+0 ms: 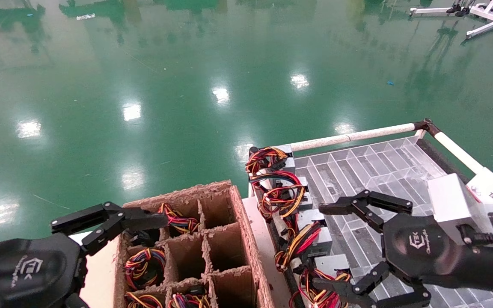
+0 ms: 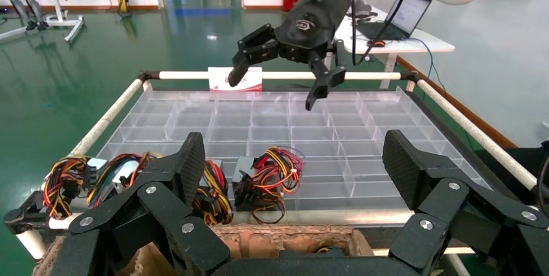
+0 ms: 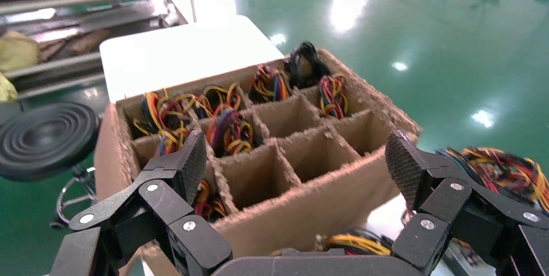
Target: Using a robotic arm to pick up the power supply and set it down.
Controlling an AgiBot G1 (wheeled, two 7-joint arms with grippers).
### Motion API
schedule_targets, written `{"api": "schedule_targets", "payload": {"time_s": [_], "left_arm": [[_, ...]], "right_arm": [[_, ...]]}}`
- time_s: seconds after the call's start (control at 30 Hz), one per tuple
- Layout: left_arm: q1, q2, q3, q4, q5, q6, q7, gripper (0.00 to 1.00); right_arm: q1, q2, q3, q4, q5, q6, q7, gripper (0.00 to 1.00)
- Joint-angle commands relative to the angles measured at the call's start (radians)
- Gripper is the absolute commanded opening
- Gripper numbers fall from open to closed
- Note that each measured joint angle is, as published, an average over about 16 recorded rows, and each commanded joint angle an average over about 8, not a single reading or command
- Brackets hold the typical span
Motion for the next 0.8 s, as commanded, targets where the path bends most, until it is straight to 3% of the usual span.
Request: {"api": "schedule_targets", "payload": {"time_s": [0.03, 0.8], "left_arm": [[0.000, 0.000, 0.000, 0.000, 0.000, 0.000, 0.000, 1.00], [0.000, 0.000, 0.000, 0.000, 0.000, 0.000, 0.000, 1.00]], "right_arm": [[-0.015, 0.000, 0.011, 0.014, 0.011, 0.003, 0.007, 1.00], [-0.182, -0.005, 0.137, 0.177, 0.137, 0.036, 0.086, 1.00]]}}
